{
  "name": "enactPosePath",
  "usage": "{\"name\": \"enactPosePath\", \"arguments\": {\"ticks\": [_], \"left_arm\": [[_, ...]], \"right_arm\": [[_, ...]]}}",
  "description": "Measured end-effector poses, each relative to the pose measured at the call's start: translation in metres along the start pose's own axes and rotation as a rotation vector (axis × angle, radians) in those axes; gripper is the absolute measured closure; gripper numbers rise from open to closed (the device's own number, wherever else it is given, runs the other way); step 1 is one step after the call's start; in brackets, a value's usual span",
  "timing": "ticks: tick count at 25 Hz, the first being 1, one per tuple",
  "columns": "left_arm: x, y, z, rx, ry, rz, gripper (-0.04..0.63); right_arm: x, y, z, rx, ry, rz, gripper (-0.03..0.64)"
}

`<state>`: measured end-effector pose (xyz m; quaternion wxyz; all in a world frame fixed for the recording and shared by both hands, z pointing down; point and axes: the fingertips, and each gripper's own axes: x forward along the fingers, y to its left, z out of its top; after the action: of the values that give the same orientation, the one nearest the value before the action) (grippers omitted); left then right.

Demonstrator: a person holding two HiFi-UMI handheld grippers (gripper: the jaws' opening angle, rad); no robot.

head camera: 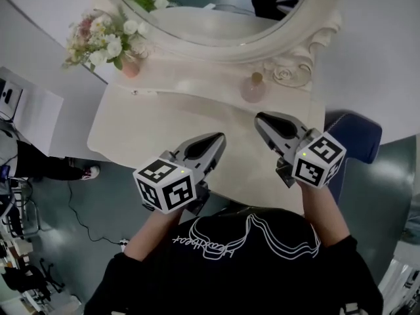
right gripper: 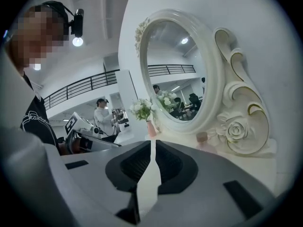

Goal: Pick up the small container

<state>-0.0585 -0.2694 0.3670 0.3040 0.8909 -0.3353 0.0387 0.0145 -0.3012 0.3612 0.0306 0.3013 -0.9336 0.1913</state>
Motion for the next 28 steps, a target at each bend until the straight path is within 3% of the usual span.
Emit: {"name": "enactPosePath", "arguments": {"ticks": [16, 21, 28], "left_arm": [[0.022, 0.043, -0.008, -0.046, 0.045, 0.046, 0.592], [0.022, 0.052, -0.008, -0.056, 0.044, 0.061, 0.592], [0.018, 0.067, -0.01, 0.001, 0.061, 0.124, 0.592]], "right_arm": [[0.047, -0.1, 0.005, -0.097, 0.026, -0.175, 0.402], [0.062, -0.12, -0.005, -0.206, 0.074, -0.26, 0.4], [0.081, -0.134, -0.014, -0.219, 0.098, -0.29, 0.414]]}}
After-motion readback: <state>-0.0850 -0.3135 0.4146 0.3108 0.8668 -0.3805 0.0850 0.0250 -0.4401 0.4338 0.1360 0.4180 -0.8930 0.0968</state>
